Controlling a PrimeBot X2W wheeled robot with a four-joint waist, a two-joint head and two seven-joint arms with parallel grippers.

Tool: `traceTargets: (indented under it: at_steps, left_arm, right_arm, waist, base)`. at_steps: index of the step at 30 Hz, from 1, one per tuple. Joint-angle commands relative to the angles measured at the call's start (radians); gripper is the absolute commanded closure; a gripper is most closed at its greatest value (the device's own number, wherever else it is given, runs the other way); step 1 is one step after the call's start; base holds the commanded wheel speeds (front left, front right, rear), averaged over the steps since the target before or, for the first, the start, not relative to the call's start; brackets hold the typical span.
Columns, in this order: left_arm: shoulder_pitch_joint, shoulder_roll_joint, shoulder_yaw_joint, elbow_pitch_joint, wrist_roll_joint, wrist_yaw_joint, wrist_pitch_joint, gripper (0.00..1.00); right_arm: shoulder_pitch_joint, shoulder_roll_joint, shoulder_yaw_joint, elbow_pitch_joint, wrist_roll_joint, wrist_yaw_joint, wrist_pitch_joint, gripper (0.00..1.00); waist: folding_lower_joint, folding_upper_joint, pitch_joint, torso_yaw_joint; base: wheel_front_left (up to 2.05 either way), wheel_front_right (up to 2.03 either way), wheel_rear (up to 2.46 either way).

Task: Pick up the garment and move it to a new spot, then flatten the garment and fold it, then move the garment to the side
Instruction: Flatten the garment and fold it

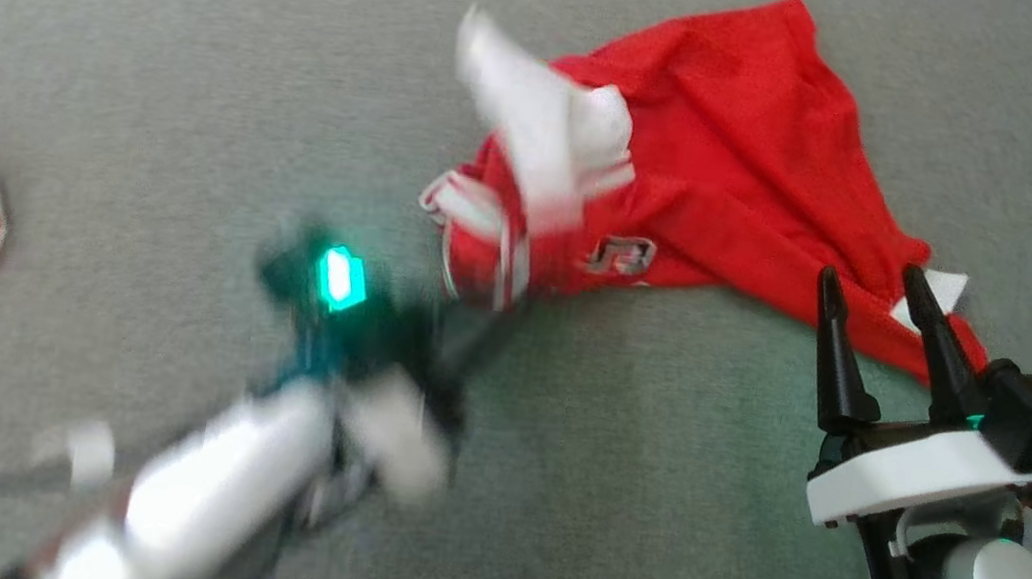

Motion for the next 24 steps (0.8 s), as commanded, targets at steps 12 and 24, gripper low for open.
traceTargets:
  at_steps: [12, 24]
  left_arm:
    - [0.228, 0.265, -0.302, -0.278, -0.160, 0.002, 0.088, 0.00]
    - [0.147, 0.237, -0.058, -0.225, -0.292, 0.268, 0.152, 0.00]
  right_arm:
    - [0.001, 0.006, 0.002, -0.045, 0.006, 0.008, 0.009, 0.00]
    - [-0.002, 0.008, 0.010, -0.041, 0.012, 0.008, 0.007, 0.00]
  waist:
    - [0.0001, 0.0000, -0.043, 0.065]
    - [0.0001, 0.0000, -0.050, 0.054]
  base:
    - [0.00, 0.00, 0.00]
    - [0.00, 0.00, 0.00]
